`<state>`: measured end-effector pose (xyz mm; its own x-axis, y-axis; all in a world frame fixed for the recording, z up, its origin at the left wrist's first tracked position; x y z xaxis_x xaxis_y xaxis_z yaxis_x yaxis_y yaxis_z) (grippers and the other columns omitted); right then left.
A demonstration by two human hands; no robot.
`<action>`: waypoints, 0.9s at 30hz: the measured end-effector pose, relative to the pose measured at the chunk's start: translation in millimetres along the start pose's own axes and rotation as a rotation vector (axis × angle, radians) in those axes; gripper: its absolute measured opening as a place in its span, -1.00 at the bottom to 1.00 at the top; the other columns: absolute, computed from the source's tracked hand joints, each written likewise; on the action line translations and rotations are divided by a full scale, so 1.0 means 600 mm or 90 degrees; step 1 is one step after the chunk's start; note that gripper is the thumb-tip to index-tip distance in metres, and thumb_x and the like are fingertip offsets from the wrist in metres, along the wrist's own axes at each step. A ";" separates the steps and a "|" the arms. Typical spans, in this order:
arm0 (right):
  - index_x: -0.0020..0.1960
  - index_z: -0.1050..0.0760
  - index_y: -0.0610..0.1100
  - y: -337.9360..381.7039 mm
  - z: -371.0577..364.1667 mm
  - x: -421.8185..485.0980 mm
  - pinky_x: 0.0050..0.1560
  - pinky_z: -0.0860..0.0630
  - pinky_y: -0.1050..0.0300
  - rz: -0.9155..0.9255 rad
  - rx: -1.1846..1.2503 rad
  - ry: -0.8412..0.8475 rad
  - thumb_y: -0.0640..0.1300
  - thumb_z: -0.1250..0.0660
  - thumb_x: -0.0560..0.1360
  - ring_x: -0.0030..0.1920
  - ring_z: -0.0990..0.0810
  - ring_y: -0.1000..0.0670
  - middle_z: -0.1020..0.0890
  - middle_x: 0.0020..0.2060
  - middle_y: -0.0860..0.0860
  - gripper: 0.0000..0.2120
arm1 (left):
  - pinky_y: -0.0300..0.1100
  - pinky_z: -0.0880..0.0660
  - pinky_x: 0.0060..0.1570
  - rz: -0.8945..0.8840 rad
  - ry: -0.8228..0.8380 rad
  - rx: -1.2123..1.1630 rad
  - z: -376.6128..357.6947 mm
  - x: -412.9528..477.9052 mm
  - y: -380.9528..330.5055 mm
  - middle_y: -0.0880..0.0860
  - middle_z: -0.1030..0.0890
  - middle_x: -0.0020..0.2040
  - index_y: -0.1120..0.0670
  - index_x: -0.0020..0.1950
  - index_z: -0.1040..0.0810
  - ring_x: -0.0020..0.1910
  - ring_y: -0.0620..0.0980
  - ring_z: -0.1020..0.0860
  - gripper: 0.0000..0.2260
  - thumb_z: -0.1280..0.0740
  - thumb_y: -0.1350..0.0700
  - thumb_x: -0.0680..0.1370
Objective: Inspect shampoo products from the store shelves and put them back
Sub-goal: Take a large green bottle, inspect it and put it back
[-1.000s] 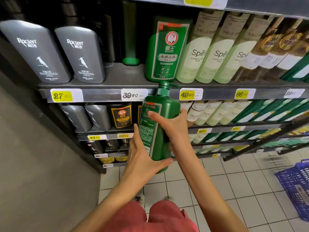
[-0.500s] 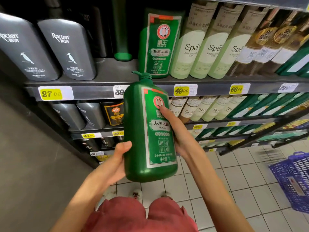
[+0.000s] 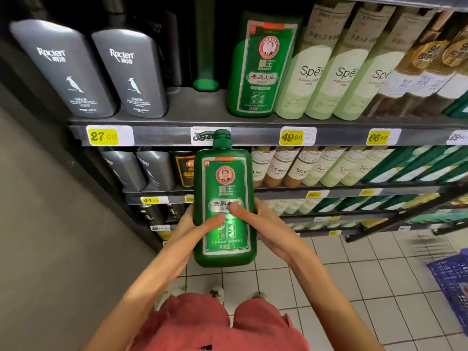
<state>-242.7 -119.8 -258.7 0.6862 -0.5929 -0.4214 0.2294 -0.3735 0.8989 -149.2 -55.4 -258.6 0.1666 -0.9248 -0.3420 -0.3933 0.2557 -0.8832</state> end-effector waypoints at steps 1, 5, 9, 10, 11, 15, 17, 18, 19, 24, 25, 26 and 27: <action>0.31 -0.38 -0.03 -0.001 0.001 -0.001 0.17 -0.55 0.09 0.012 -0.001 -0.008 0.09 -0.46 0.29 0.13 -0.62 0.06 -0.64 0.13 0.05 -0.36 | -0.29 -0.55 -0.05 -0.007 0.004 0.027 0.005 -0.001 -0.002 -0.03 -0.62 0.17 -0.05 0.30 -0.38 0.11 -0.08 -0.60 -0.38 -0.53 0.01 0.29; 0.33 -0.32 0.00 0.026 0.002 -0.011 0.14 -0.54 0.16 0.102 -0.063 0.003 -0.09 -0.49 0.33 0.19 -0.57 0.08 -0.60 0.18 0.06 -0.38 | -0.38 -0.52 -0.02 -0.045 0.037 0.184 0.015 -0.001 -0.030 -0.22 -0.62 0.08 -0.13 0.25 -0.33 0.09 -0.22 -0.57 -0.33 -0.55 0.04 0.23; 0.41 -0.19 -0.07 0.061 0.001 -0.028 0.05 -0.43 0.46 0.221 -0.184 0.007 -0.25 -0.51 0.34 0.19 -0.48 0.31 -0.50 0.15 0.35 -0.24 | -0.42 -0.46 -0.01 -0.116 0.040 0.359 0.011 0.006 -0.077 -0.07 -0.61 0.06 0.15 0.28 -0.39 0.06 -0.17 -0.57 -0.33 -0.57 0.33 0.23; 0.42 -0.18 -0.14 0.066 0.001 -0.030 -0.01 -0.43 0.50 0.239 -0.205 0.005 -0.26 -0.51 0.33 0.15 -0.48 0.36 -0.49 0.11 0.36 -0.23 | -0.37 -0.47 0.01 -0.133 0.034 0.377 0.009 0.006 -0.086 -0.04 -0.60 0.04 0.22 0.23 -0.43 0.04 -0.14 -0.56 -0.37 -0.57 0.32 0.22; 0.41 -0.18 -0.19 0.071 0.001 -0.032 -0.07 -0.44 0.51 0.248 -0.210 0.006 -0.28 -0.51 0.33 0.11 -0.49 0.37 -0.50 0.10 0.30 -0.23 | -0.32 -0.49 0.03 -0.143 0.028 0.382 0.008 0.005 -0.091 -0.01 -0.59 0.03 0.25 0.20 -0.44 0.03 -0.11 -0.56 -0.39 -0.57 0.29 0.20; 0.41 -0.21 -0.15 0.087 -0.005 -0.038 -0.01 -0.43 0.49 0.255 -0.242 0.012 -0.19 -0.55 0.29 0.14 -0.47 0.35 -0.48 0.15 0.25 -0.20 | -0.28 -0.48 0.07 -0.154 0.012 0.382 0.010 0.003 -0.093 0.08 -0.57 0.11 0.29 0.25 -0.41 0.10 -0.04 -0.54 -0.34 -0.58 0.36 0.21; 0.36 -0.23 0.07 0.101 -0.004 -0.043 0.03 -0.43 0.48 0.263 -0.263 0.009 -0.10 -0.60 0.23 0.17 -0.47 0.34 -0.48 0.13 0.39 -0.17 | -0.26 -0.49 0.07 -0.126 0.006 0.346 0.011 -0.004 -0.088 0.08 -0.59 0.12 0.25 0.28 -0.40 0.11 -0.02 -0.56 -0.28 -0.59 0.36 0.18; 0.32 -0.24 0.14 0.107 -0.003 -0.046 0.06 -0.44 0.44 0.260 -0.271 0.010 -0.02 -0.62 0.18 0.19 -0.47 0.31 -0.49 0.14 0.37 -0.17 | -0.25 -0.50 0.07 -0.116 0.009 0.327 0.010 -0.011 -0.083 0.06 -0.60 0.13 0.20 0.30 -0.39 0.13 -0.03 -0.57 -0.23 -0.61 0.32 0.15; 0.29 -0.27 0.17 0.110 -0.003 -0.047 0.07 -0.45 0.42 0.245 -0.275 0.012 0.08 -0.61 0.14 0.19 -0.50 0.28 -0.52 0.15 0.32 -0.17 | -0.22 -0.50 0.09 -0.107 0.015 0.308 0.010 -0.018 -0.079 0.05 -0.60 0.14 0.15 0.32 -0.38 0.14 -0.04 -0.57 -0.19 -0.63 0.23 0.12; 0.04 -0.49 0.06 0.127 -0.015 -0.037 -0.13 -0.55 0.35 0.136 -0.213 0.042 0.23 -0.45 0.25 -0.10 -0.67 0.20 -0.69 -0.13 0.24 -0.55 | -0.14 -0.45 0.17 -0.090 0.109 0.154 -0.048 -0.076 -0.105 0.16 -0.49 0.32 0.18 0.38 -0.34 0.01 -0.16 -0.61 -0.44 -0.37 -0.05 0.47; 0.01 -0.54 0.02 0.127 -0.014 -0.037 -0.07 -0.58 0.23 0.099 -0.185 0.045 0.25 -0.38 0.30 -0.11 -0.69 0.13 -0.71 -0.13 0.16 -0.60 | -0.18 -0.33 0.20 -0.100 0.074 0.105 -0.031 -0.080 -0.111 0.23 -0.38 0.39 0.27 0.40 -0.28 0.06 -0.18 -0.58 -0.57 -0.17 0.07 0.61; -0.01 -0.59 0.00 0.124 -0.013 -0.040 0.01 -0.60 0.11 0.056 -0.162 0.059 0.29 -0.34 0.32 -0.09 -0.70 0.06 -0.72 -0.11 0.09 -0.58 | -0.20 -0.20 0.24 -0.098 -0.008 0.034 -0.013 -0.082 -0.129 0.27 -0.27 0.44 0.33 0.41 -0.21 0.24 -0.07 -0.49 -0.62 -0.03 0.16 0.65; -0.05 -0.65 0.01 0.124 -0.013 -0.040 0.07 -0.60 0.05 0.014 -0.144 0.081 0.33 -0.32 0.33 -0.07 -0.70 0.02 -0.72 -0.09 0.04 -0.56 | -0.19 -0.11 0.27 -0.077 -0.055 0.045 -0.013 -0.086 -0.143 0.29 -0.21 0.46 0.36 0.42 -0.16 0.38 0.06 -0.34 -0.63 0.04 0.21 0.65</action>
<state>-236.5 -127.9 -180.7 0.7707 -0.4998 -0.3953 0.3514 -0.1842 0.9179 -131.2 -32.0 -162.8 0.2866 -0.9233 -0.2555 -0.3018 0.1661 -0.9388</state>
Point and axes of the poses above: each hand's wrist, its own x-axis towards the middle knuckle, its own z-axis out of the back of the hand, y = z × x, the point moved 10 cm from there along x, towards the middle knuckle
